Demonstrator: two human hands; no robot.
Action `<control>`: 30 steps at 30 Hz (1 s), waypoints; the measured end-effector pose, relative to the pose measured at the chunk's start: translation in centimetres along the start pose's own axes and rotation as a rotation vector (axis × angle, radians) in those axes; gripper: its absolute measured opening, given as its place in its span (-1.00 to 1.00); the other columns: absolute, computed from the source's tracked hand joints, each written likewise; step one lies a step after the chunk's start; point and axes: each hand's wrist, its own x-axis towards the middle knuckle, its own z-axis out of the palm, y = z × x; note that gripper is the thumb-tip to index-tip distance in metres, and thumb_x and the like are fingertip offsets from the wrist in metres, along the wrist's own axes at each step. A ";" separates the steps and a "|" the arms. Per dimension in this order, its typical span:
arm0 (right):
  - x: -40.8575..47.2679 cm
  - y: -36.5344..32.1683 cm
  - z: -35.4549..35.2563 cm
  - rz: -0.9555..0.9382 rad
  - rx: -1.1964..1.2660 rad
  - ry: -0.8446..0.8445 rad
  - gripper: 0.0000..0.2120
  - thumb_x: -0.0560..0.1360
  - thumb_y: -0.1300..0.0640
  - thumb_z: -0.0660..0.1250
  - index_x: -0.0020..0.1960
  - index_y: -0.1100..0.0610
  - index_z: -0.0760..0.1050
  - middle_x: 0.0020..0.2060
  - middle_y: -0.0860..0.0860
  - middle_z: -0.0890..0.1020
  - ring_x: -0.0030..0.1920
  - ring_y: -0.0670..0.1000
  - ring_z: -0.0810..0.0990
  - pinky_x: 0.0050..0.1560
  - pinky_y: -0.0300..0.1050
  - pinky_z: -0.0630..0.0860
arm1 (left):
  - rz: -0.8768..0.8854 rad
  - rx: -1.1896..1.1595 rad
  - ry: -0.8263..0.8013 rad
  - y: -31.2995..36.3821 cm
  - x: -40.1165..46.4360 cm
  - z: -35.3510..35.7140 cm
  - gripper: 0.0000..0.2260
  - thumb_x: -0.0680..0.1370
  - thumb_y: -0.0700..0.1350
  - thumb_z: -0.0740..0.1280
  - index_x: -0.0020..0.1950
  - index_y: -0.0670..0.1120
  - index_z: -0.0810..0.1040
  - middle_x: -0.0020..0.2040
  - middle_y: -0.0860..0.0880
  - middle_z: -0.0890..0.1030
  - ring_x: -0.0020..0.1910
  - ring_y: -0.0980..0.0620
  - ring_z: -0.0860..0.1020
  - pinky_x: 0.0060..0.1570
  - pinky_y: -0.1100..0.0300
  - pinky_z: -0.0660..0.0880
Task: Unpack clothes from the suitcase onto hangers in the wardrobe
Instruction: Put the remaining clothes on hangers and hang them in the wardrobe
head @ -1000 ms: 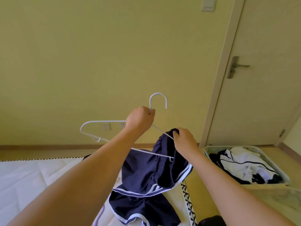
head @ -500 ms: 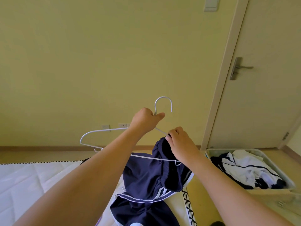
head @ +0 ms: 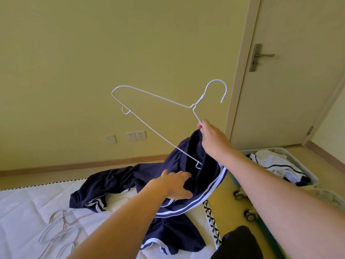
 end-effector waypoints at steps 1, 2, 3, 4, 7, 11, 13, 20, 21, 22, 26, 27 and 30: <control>-0.1 0.1 -0.3 -0.007 0.006 0.002 -0.72 0.57 0.34 0.01 0.21 0.10 0.29 0.14 0.14 0.54 0.04 0.20 0.55 -0.04 0.07 0.51 | 0.007 0.108 -0.016 -0.3 0.3 0.2 -0.42 0.51 0.24 0.17 0.52 0.20 0.17 0.54 0.09 0.20 0.47 -0.15 0.22 0.47 -0.24 -0.05; -0.3 0.5 -0.7 -0.012 0.004 0.006 -0.70 0.55 0.36 0.01 0.20 0.06 0.24 0.10 0.14 0.53 -0.02 0.20 0.55 -0.09 0.08 0.51 | 0.023 0.250 -0.027 -0.3 0.5 0.1 -0.47 0.54 0.25 0.12 0.50 0.20 0.23 0.53 0.08 0.21 0.47 -0.15 0.20 0.46 -0.27 -0.12; -0.5 0.8 -1.0 -0.017 -0.005 0.004 -0.68 0.54 0.37 0.00 0.17 0.02 0.20 0.03 0.15 0.52 -0.12 0.19 0.54 -0.19 0.06 0.49 | 0.031 0.389 -0.041 -0.4 0.5 0.0 -0.51 0.56 0.26 0.07 0.48 0.20 0.30 0.51 0.06 0.25 0.46 -0.16 0.19 0.44 -0.28 -0.14; -0.7 1.2 -1.2 -0.015 -0.010 0.003 -0.66 0.52 0.37 0.00 0.14 -0.02 0.16 -0.04 0.13 0.50 -0.21 0.16 0.51 -0.29 0.02 0.43 | 0.025 0.505 -0.047 -0.4 0.4 -0.4 -0.52 0.57 0.27 0.03 0.45 0.18 0.35 0.47 0.04 0.31 0.45 -0.16 0.20 0.43 -0.28 -0.12; -0.9 2.7 -1.3 -0.002 0.005 -0.041 -0.63 0.52 0.39 -0.01 0.12 -0.05 0.15 -0.18 -0.06 0.32 -0.29 0.09 0.44 -0.35 -0.07 0.30 | -0.093 0.656 0.023 -2.1 -0.4 -2.9 -0.54 0.59 0.26 -0.02 0.41 0.17 0.39 0.40 0.02 0.40 0.44 -0.14 0.22 0.40 -0.25 -0.03; -1.6 5.5 -1.1 -0.056 -0.072 -0.231 -0.63 0.53 0.40 0.05 -0.02 -0.09 0.14 -0.25 -0.15 0.30 -0.25 0.10 0.39 -0.24 -0.02 0.35 | -0.336 0.719 0.195 -7.8 -3.5 -8.7 -0.60 0.63 0.15 -0.02 0.45 0.19 0.32 0.50 0.11 0.27 0.53 -0.18 0.09 0.37 -0.41 -0.24; -2.2 6.6 -1.0 -0.038 -0.090 -0.273 -0.61 0.50 0.43 0.06 -0.06 -0.09 0.15 -0.24 -0.14 0.32 -0.26 0.04 0.37 -0.23 -0.06 0.35 | -0.471 0.652 0.228 -10.1 -5.1 -10.8 -0.53 0.63 0.21 -0.10 0.53 0.19 0.15 0.58 0.21 0.05 0.58 -0.18 -0.10 0.37 -0.38 -0.34; -2.5 5.3 -2.1 0.017 -0.193 -0.397 -0.72 0.43 0.44 0.05 0.00 0.10 0.22 -0.31 -0.03 0.25 -0.33 0.00 0.14 -0.35 -0.13 0.11 | -0.526 0.748 0.332 -10.8 -7.7 -13.7 -0.51 0.65 0.17 -0.11 0.58 0.16 -0.03 0.59 0.20 -0.11 0.57 -0.22 -0.19 0.33 -0.46 -0.31; -2.2 4.5 -2.3 0.034 -0.203 -0.421 -0.74 0.45 0.42 0.06 0.01 0.10 0.23 -0.30 -0.02 0.27 -0.32 0.01 0.17 -0.35 -0.13 0.12 | -0.400 0.844 0.457 -9.8 -7.3 -14.1 -0.54 0.65 0.07 -0.02 0.56 0.11 0.10 0.60 0.13 0.00 0.57 -0.25 -0.08 0.35 -0.47 -0.24; -1.7 3.9 -2.5 0.046 -0.203 -0.430 -0.74 0.44 0.41 0.05 0.01 0.09 0.24 -0.28 0.00 0.31 -0.31 0.02 0.21 -0.34 -0.12 0.15 | -0.238 0.918 0.604 -8.6 -6.6 -14.6 -0.58 0.60 -0.06 0.09 0.48 0.04 0.28 0.54 0.03 0.19 0.53 -0.28 0.09 0.38 -0.45 -0.13; 0.1 2.7 -4.0 0.109 -0.006 -0.257 -0.76 0.44 0.37 0.03 -0.20 0.03 0.27 -0.29 0.00 0.38 -0.27 0.06 0.31 -0.29 -0.09 0.21 | 0.160 0.588 0.962 -3.8 -4.3 -16.1 -0.64 0.44 -0.28 0.27 0.23 -0.09 0.45 0.35 -0.16 0.36 0.27 -0.26 0.43 0.32 -0.17 0.36; 0.2 2.4 -4.8 0.122 0.061 -0.194 -0.77 0.48 0.34 0.05 -0.25 0.05 0.24 -0.34 -0.01 0.34 -0.30 0.03 0.28 -0.30 -0.10 0.18 | 0.110 0.398 0.955 -3.1 -3.9 -16.5 -0.60 0.48 -0.24 0.26 0.31 -0.07 0.36 0.41 -0.14 0.29 0.27 -0.24 0.43 0.28 -0.11 0.39; -0.2 1.9 -8.0 0.131 0.174 -0.030 -0.74 0.53 0.27 0.11 -0.31 0.09 0.22 -0.41 -0.01 0.24 -0.36 0.01 0.18 -0.30 -0.09 0.08 | -0.121 -0.145 0.807 -2.7 -3.0 -17.9 -0.54 0.51 -0.14 0.19 0.41 -0.03 0.21 0.22 -0.10 0.49 0.04 -0.20 0.51 0.21 -0.07 0.43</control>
